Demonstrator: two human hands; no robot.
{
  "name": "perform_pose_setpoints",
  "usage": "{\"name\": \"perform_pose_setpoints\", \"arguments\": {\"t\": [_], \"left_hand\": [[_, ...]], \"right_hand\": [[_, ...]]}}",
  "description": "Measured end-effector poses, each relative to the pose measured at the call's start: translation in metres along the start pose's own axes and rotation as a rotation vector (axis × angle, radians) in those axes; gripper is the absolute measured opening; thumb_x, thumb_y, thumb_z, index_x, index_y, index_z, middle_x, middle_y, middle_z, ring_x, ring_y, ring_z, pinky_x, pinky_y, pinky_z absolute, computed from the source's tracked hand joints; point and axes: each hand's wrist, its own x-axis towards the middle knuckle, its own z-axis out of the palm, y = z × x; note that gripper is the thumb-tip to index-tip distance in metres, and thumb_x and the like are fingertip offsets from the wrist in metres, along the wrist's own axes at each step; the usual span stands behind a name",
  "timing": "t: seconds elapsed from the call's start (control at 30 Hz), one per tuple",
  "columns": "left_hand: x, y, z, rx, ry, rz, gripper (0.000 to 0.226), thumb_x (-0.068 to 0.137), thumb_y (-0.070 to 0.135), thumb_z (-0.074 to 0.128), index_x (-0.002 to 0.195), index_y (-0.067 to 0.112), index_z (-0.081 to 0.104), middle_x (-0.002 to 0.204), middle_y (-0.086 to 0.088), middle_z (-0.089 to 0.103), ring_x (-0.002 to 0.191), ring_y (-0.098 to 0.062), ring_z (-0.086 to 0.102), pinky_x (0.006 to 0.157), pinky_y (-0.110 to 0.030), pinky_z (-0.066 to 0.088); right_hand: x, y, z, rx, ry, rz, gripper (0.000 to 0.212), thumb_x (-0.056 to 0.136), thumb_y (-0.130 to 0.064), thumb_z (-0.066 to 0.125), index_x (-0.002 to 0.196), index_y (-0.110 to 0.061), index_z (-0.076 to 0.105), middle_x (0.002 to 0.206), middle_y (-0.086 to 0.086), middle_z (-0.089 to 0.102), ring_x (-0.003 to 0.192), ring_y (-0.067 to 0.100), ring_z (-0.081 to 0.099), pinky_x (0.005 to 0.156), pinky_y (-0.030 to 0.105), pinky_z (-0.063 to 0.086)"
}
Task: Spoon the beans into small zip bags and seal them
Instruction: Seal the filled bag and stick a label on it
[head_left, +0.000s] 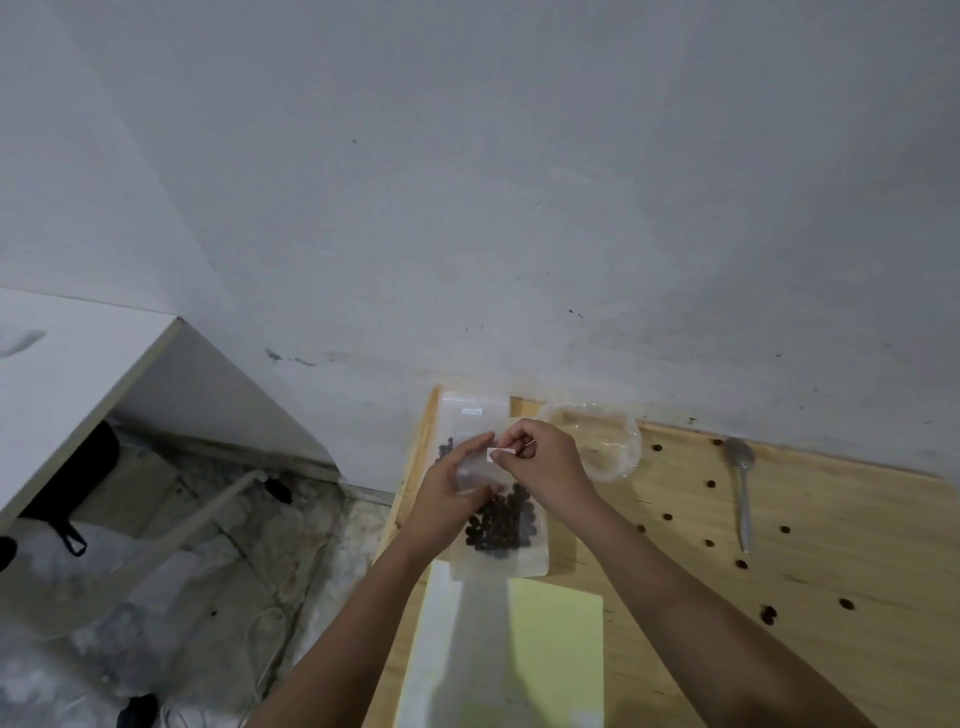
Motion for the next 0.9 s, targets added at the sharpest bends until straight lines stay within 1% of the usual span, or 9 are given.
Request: {"name": "perform_pose_setpoints", "arguments": {"t": [0.1, 0.23, 0.37, 0.43, 0.53, 0.6, 0.67, 0.77, 0.9], "left_hand": [[0.004, -0.005, -0.004, -0.007, -0.01, -0.009, 0.058, 0.079, -0.005, 0.066, 0.13, 0.019, 0.053, 0.128, 0.011, 0.056, 0.117, 0.004, 0.051, 0.098, -0.014, 0.042], [0.01, -0.007, -0.006, -0.011, -0.011, -0.015, 0.059, 0.078, -0.006, 0.066, 0.13, 0.019, 0.053, 0.126, 0.012, 0.056, 0.116, 0.008, 0.05, 0.091, -0.005, 0.039], [0.018, -0.01, -0.01, -0.021, -0.019, -0.02, 0.059, 0.078, -0.006, 0.067, 0.125, 0.027, 0.053, 0.124, 0.016, 0.057, 0.114, 0.009, 0.051, 0.09, -0.006, 0.04], [0.021, -0.012, -0.014, -0.045, -0.021, -0.019, 0.058, 0.078, -0.006, 0.066, 0.123, 0.029, 0.055, 0.126, 0.015, 0.057, 0.117, 0.004, 0.051, 0.092, -0.012, 0.043], [0.029, -0.013, -0.022, -0.128, -0.005, -0.041, 0.057, 0.078, -0.012, 0.063, 0.121, 0.025, 0.059, 0.129, 0.006, 0.057, 0.117, -0.009, 0.055, 0.093, -0.028, 0.05], [0.034, -0.011, -0.027, -0.171, 0.005, -0.049, 0.057, 0.078, -0.016, 0.06, 0.117, 0.025, 0.061, 0.128, 0.002, 0.058, 0.111, -0.013, 0.059, 0.086, -0.034, 0.055], [0.042, -0.01, -0.032, -0.172, 0.026, -0.048, 0.056, 0.078, -0.016, 0.06, 0.114, 0.028, 0.061, 0.126, 0.0, 0.057, 0.102, -0.015, 0.062, 0.081, -0.036, 0.056], [0.058, -0.013, -0.039, -0.116, 0.095, -0.066, 0.05, 0.081, -0.006, 0.064, 0.117, 0.028, 0.056, 0.119, -0.002, 0.053, 0.093, -0.021, 0.062, 0.078, -0.034, 0.057], [0.076, -0.023, -0.041, -0.062, 0.247, -0.192, 0.046, 0.083, 0.0, 0.065, 0.122, 0.018, 0.048, 0.117, -0.007, 0.047, 0.083, -0.018, 0.058, 0.07, -0.022, 0.052]], "right_hand": [[0.007, 0.001, 0.005, -0.029, -0.014, 0.009, 0.009, 0.078, -0.009, 0.072, 0.078, -0.011, 0.064, 0.069, -0.008, 0.056, 0.06, 0.0, 0.049, 0.056, 0.004, 0.039], [0.017, 0.004, 0.012, -0.056, 0.005, 0.066, 0.013, 0.076, -0.011, 0.074, 0.075, -0.016, 0.061, 0.068, -0.006, 0.058, 0.062, 0.002, 0.052, 0.056, 0.007, 0.039], [0.026, 0.009, 0.015, -0.144, 0.063, 0.166, 0.026, 0.071, -0.029, 0.078, 0.08, -0.018, 0.056, 0.082, -0.002, 0.058, 0.073, 0.011, 0.055, 0.063, 0.023, 0.044], [0.03, 0.013, 0.014, -0.208, 0.093, 0.199, 0.035, 0.07, -0.037, 0.077, 0.086, -0.018, 0.053, 0.092, -0.002, 0.049, 0.08, 0.013, 0.051, 0.069, 0.026, 0.044], [0.036, 0.02, 0.011, -0.114, 0.134, 0.293, 0.032, 0.074, -0.026, 0.074, 0.093, -0.014, 0.052, 0.105, 0.003, 0.048, 0.085, 0.013, 0.047, 0.063, 0.02, 0.038], [0.037, 0.024, 0.01, 0.005, 0.112, 0.361, 0.026, 0.079, -0.019, 0.068, 0.096, -0.011, 0.05, 0.104, 0.006, 0.051, 0.082, 0.013, 0.047, 0.062, 0.019, 0.039], [0.035, 0.026, 0.012, 0.098, 0.056, 0.395, 0.024, 0.081, -0.02, 0.067, 0.095, -0.013, 0.048, 0.096, 0.004, 0.053, 0.079, 0.012, 0.05, 0.066, 0.025, 0.043], [0.033, 0.028, 0.022, 0.119, -0.022, 0.392, 0.029, 0.08, -0.021, 0.07, 0.095, -0.016, 0.046, 0.09, -0.002, 0.053, 0.08, 0.011, 0.052, 0.064, 0.024, 0.044], [0.038, 0.033, 0.03, 0.076, 0.069, 0.351, 0.022, 0.083, -0.018, 0.068, 0.095, -0.015, 0.049, 0.086, -0.005, 0.053, 0.081, 0.012, 0.053, 0.061, 0.018, 0.041]]}}
